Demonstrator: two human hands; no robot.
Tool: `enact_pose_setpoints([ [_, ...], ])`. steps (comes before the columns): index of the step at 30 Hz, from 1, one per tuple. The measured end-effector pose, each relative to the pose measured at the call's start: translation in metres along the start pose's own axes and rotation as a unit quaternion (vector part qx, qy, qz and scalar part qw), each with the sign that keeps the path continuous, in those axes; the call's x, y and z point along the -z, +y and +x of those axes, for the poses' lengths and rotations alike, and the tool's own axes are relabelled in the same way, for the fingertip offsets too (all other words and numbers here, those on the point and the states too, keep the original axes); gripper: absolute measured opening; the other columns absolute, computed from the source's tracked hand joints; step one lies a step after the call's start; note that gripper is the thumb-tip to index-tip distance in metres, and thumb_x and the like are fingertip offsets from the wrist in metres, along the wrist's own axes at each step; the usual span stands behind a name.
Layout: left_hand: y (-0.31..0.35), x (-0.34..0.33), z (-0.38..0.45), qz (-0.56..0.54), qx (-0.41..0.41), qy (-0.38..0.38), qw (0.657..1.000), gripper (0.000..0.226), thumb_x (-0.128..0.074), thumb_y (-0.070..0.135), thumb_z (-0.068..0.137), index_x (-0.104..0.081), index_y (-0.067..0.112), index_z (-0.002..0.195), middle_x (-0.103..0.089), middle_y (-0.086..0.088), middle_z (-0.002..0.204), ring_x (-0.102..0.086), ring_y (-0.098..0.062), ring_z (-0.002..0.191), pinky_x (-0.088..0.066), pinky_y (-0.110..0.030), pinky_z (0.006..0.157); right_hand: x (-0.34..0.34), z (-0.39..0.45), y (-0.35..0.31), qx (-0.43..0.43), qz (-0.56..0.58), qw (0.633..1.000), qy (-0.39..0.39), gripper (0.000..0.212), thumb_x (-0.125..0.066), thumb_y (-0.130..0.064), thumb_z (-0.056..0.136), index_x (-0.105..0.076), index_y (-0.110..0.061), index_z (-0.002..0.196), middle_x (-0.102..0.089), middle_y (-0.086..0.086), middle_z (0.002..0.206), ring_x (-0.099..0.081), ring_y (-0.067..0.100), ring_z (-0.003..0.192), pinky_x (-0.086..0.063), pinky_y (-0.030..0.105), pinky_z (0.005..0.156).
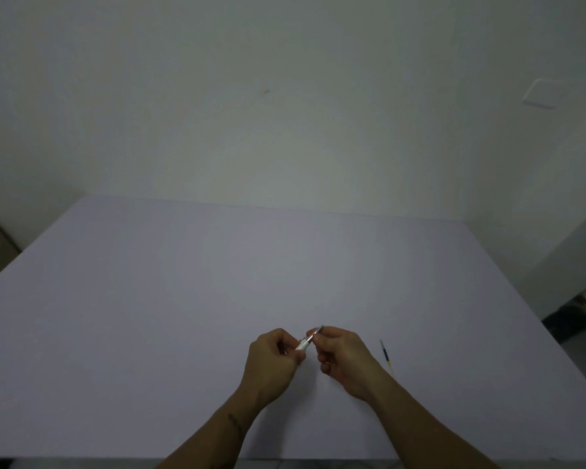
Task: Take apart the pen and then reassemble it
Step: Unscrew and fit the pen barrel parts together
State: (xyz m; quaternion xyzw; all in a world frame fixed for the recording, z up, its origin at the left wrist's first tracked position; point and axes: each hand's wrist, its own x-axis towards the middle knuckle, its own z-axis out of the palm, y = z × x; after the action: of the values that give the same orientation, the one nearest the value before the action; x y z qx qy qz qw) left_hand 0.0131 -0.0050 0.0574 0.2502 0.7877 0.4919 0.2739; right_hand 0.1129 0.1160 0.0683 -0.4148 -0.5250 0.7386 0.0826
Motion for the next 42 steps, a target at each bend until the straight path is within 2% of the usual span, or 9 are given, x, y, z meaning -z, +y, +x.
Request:
enact_pose_setpoints([
  [5, 0.003, -0.002, 0.0, 0.004, -0.003, -0.001, 1.0, 0.005, -0.074, 0.014, 0.081, -0.07, 0.014, 0.077, -0.067, -0.005, 0.071, -0.055, -0.011, 0.059, -0.044, -0.018, 0.052, -0.005, 0.004, -0.001, 0.018, -0.034, 0.998, 0.046, 0.017, -0.065, -0.012, 0.088, -0.073, -0.01, 0.074, -0.049, 0.005, 0.06, -0.042, 0.015, 0.052, -0.037, 0.027, 0.047],
  [10, 0.002, 0.001, 0.003, 0.003, 0.007, -0.004, 1.0, 0.011, -0.074, 0.015, 0.079, -0.07, 0.022, 0.071, -0.066, 0.005, 0.065, -0.055, -0.004, 0.054, -0.042, -0.015, 0.049, -0.001, 0.002, -0.005, 0.001, -0.016, 1.0, 0.006, 0.018, -0.061, -0.009, 0.09, -0.079, -0.012, 0.093, -0.063, 0.001, 0.065, -0.052, 0.016, 0.064, -0.046, 0.028, 0.057],
  [23, 0.001, 0.003, 0.011, 0.02, 0.007, -0.002, 1.0, 0.017, -0.075, 0.015, 0.079, -0.067, 0.025, 0.068, -0.063, 0.009, 0.061, -0.056, -0.001, 0.049, -0.039, -0.006, 0.042, -0.007, 0.007, -0.007, 0.012, -0.029, 0.999, 0.037, 0.014, -0.064, -0.009, 0.088, -0.079, -0.008, 0.087, -0.058, 0.002, 0.063, -0.048, 0.016, 0.061, -0.042, 0.026, 0.052],
  [29, -0.003, -0.003, 0.012, 0.037, 0.022, 0.029, 0.999, 0.02, -0.074, 0.015, 0.08, -0.064, 0.027, 0.068, -0.064, 0.007, 0.064, -0.058, -0.008, 0.057, -0.042, -0.015, 0.051, -0.015, 0.016, -0.009, 0.036, -0.122, 0.99, 0.066, 0.013, -0.064, -0.013, 0.087, -0.076, -0.012, 0.08, -0.062, 0.004, 0.067, -0.054, 0.016, 0.062, -0.044, 0.027, 0.054],
  [31, -0.008, -0.002, 0.012, 0.04, 0.033, 0.03, 0.998, 0.02, -0.073, 0.015, 0.081, -0.064, 0.028, 0.068, -0.064, 0.006, 0.066, -0.06, -0.01, 0.061, -0.044, -0.018, 0.054, -0.012, 0.017, -0.008, 0.033, -0.139, 0.989, 0.049, 0.01, -0.067, -0.017, 0.086, -0.076, -0.015, 0.089, -0.068, 0.002, 0.075, -0.06, 0.015, 0.066, -0.047, 0.025, 0.054],
  [33, -0.012, 0.002, 0.012, 0.038, 0.046, 0.041, 0.997, 0.018, -0.072, 0.015, 0.081, -0.064, 0.027, 0.07, -0.065, 0.005, 0.068, -0.061, -0.012, 0.063, -0.048, -0.022, 0.055, -0.005, 0.02, -0.002, 0.03, -0.189, 0.98, 0.047, 0.021, -0.07, -0.019, 0.084, -0.072, -0.019, 0.104, -0.07, 0.003, 0.083, -0.064, 0.015, 0.071, -0.049, 0.021, 0.056],
  [36, -0.019, 0.01, 0.012, 0.039, 0.059, 0.054, 0.996, 0.015, -0.072, 0.017, 0.081, -0.064, 0.025, 0.072, -0.066, 0.003, 0.071, -0.061, -0.015, 0.064, -0.05, -0.026, 0.058, 0.012, 0.028, 0.012, 0.034, -0.353, 0.931, 0.093, 0.033, -0.07, -0.017, 0.082, -0.068, -0.017, 0.115, -0.068, 0.003, 0.094, -0.064, 0.014, 0.083, -0.046, 0.017, 0.066],
  [39, -0.023, 0.013, 0.009, 0.025, 0.078, 0.051, 0.995, 0.013, -0.073, 0.015, 0.079, -0.064, 0.022, 0.073, -0.067, 0.0, 0.071, -0.06, -0.014, 0.063, -0.05, -0.026, 0.058, 0.021, 0.041, 0.017, 0.016, -0.406, 0.906, 0.118, 0.029, -0.067, -0.02, 0.082, -0.072, -0.015, 0.11, -0.071, 0.005, 0.105, -0.065, 0.018, 0.095, -0.044, 0.02, 0.078],
  [42, -0.024, 0.016, 0.008, 0.007, 0.1, 0.067, 0.993, 0.01, -0.074, 0.012, 0.075, -0.066, 0.018, 0.073, -0.067, 0.0, 0.07, -0.059, -0.011, 0.061, -0.048, -0.024, 0.057, 0.011, 0.058, 0.013, 0.009, -0.421, 0.897, 0.136, 0.019, -0.066, -0.028, 0.082, -0.073, -0.016, 0.095, -0.073, 0.006, 0.099, -0.067, 0.024, 0.092, -0.049, 0.025, 0.076],
])
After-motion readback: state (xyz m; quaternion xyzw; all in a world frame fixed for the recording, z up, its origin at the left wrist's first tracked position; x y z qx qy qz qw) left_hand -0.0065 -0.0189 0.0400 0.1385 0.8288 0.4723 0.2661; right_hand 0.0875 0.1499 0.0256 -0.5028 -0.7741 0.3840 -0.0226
